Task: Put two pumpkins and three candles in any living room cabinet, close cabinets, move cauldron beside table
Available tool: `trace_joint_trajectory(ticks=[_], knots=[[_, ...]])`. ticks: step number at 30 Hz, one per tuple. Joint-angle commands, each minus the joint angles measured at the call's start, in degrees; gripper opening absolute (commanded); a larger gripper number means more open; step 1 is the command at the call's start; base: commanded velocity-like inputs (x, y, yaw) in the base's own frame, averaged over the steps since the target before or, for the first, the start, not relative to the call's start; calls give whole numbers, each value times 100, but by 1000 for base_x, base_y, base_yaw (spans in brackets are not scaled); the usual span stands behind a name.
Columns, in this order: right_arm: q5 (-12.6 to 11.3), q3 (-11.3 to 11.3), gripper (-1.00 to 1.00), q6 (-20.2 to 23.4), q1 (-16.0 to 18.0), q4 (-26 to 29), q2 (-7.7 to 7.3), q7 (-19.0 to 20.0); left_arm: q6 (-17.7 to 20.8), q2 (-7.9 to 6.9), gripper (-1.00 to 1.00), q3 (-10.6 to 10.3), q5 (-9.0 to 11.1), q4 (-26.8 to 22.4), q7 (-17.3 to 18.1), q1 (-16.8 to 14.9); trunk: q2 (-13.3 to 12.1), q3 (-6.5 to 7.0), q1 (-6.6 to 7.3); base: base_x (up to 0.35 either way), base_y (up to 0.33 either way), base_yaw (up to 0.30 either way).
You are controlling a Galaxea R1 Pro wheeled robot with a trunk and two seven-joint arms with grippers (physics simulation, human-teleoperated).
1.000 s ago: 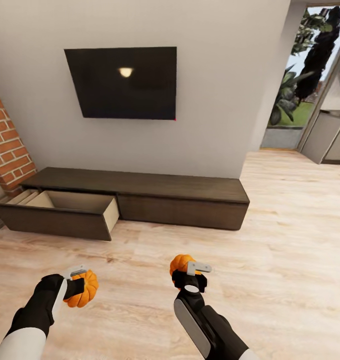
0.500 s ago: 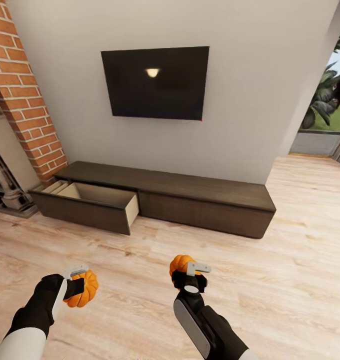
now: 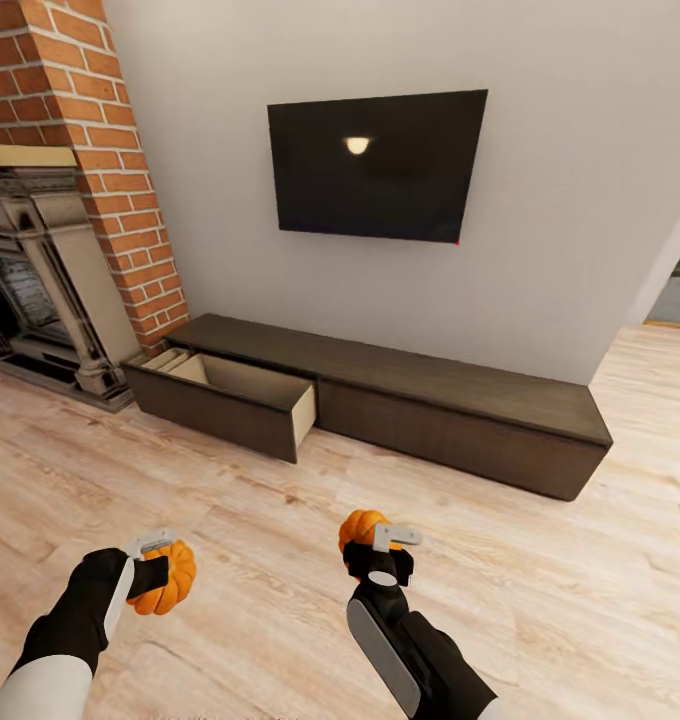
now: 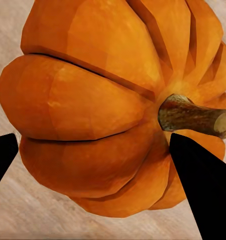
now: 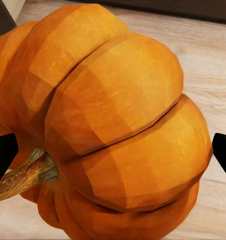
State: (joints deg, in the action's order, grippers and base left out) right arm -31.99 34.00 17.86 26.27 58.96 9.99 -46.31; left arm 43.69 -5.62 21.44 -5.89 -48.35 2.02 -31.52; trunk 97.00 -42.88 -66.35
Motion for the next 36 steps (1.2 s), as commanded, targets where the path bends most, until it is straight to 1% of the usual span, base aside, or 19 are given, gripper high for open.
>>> trace_joint_trajectory(ticks=[1,36], knots=[[18,1,-100,-1,1,2,0,0,-1,0,-100,-1,-8,1,-15,-2,0,1,0,0,0,289],[18,1,-100,-1,1,-69,0,0,-7,19,-100,-8,0,1,-9,-2,0,1,0,0,0,289]])
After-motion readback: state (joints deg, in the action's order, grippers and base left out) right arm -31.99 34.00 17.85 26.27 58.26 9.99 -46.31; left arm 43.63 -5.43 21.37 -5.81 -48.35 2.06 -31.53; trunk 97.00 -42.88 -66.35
